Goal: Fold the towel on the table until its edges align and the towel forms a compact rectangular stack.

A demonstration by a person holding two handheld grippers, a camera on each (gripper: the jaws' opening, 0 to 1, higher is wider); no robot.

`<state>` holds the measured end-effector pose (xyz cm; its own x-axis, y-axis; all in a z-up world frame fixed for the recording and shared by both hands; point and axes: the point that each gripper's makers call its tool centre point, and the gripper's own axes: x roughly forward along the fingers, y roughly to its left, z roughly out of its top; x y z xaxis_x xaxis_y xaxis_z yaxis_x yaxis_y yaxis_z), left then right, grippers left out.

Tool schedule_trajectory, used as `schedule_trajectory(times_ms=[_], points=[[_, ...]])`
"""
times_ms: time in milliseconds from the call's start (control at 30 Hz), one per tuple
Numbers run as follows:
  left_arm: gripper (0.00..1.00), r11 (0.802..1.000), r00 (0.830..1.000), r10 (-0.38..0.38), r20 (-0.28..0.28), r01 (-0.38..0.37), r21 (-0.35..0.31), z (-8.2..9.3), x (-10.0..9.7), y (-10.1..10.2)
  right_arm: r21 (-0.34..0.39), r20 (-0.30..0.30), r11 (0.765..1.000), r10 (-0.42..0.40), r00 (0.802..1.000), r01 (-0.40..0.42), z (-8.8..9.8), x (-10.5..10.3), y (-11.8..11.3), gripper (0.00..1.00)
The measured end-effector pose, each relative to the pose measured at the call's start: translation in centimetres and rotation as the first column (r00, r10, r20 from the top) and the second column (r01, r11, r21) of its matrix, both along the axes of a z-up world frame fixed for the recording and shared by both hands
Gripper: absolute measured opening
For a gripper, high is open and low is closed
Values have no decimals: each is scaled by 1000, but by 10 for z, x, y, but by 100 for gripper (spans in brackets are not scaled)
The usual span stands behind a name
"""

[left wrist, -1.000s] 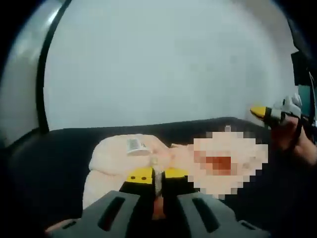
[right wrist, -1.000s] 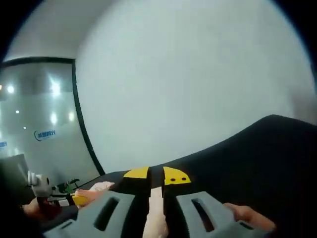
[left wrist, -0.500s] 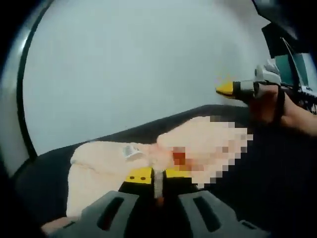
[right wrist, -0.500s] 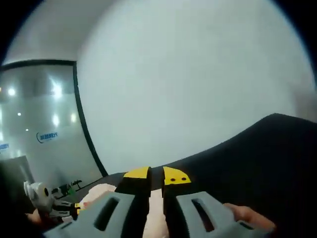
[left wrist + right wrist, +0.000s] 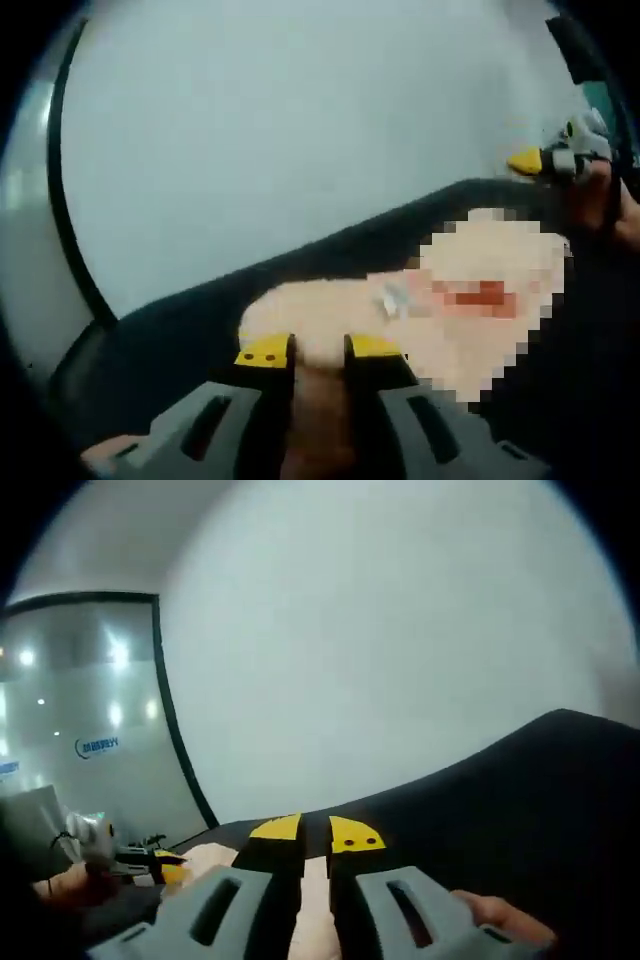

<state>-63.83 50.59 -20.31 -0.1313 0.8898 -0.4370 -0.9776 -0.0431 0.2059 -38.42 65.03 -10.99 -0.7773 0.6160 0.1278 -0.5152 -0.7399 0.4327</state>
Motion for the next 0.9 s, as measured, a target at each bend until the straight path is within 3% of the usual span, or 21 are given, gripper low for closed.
schedule_trajectory(times_ms=[33, 67, 133, 167, 200, 233, 300, 333, 367, 433, 500, 533, 600, 633, 767, 800, 867, 900], points=[[30, 999, 1000, -1, -22, 0, -36, -12, -3, 1, 1, -3, 1000, -4, 1000, 4, 1, 1, 2, 6], [30, 999, 996, -40, -77, 40, -10, -4, -2, 4, 2, -4, 1000, -6, 1000, 6, 1, 1, 3, 6], [31, 999, 990, -5, -139, 12, 50, 39, -12, 1, -6, -4, 1000, -8, 1000, 8, -1, 1, 5, 6], [30, 987, 993, 14, -120, 5, 158, 71, -14, 6, -12, -5, 1000, -9, 1000, 8, -2, 1, 5, 6], [25, 974, 994, -11, -107, 35, 224, 99, -8, 6, -15, -9, 1000, -10, 1000, 10, -2, 1, 5, 6], [23, 974, 992, -53, -116, 77, 212, 111, -5, 14, -14, -17, 1000, -14, 1000, 14, 0, 1, 6, 6], [23, 985, 975, -164, -152, 169, 25, 102, -3, 36, -9, -20, 1000, -15, 1000, 14, 2, -1, 6, 6], [23, 976, 962, -210, -172, 198, -86, 89, -7, 49, -6, -19, 1000, -13, 1000, 13, 2, -2, 6, 6], [23, 963, 951, -252, -181, 227, -144, 79, -7, 55, -1, -17, 1000, -11, 1000, 11, 3, -4, 6, 6], [27, 914, 924, -346, -163, 293, -280, 43, -1, 67, 9, -7, 1000, -6, 1000, 6, 4, -6, 4, 6], [31, 872, 892, -396, -216, 292, -392, 14, -4, 60, 19, 2, 1000, -5, 1000, 5, 5, -4, 3, 6], [29, 861, 886, -404, -228, 284, -421, 4, 0, 55, 21, 3, 1000, -6, 1000, 6, 5, -3, 3, 6], [12, 855, 883, -415, -221, 294, -428, -7, 2, 57, 21, -3, 1000, -11, 1000, 11, 6, 0, 3, 6], [10, 853, 876, -423, -230, 300, -427, -8, -1, 59, 19, -8, 1000, -13, 1000, 13, 6, 0, 4, 6], [10, 908, 897, -389, -209, 336, -249, 17, 9, 81, 7, -25, 1000, -8, 1000, 8, 8, -3, 2, 6], [10, 913, 895, -383, -227, 331, -236, 18, 5, 88, 11, -27, 1000, -2, 1000, 3, 9, -6, 1, 6], [8, 926, 877, -364, -314, 303, -227, 20, -8, 97, 20, -27, 1000, 4, 1000, -4, 11, -8, -1, 6], [8, 928, 880, -359, -310, 303, -216, 19, -8, 99, 24, -26, 1000, 7, 1000, -6, 12, -8, -3, 6]])
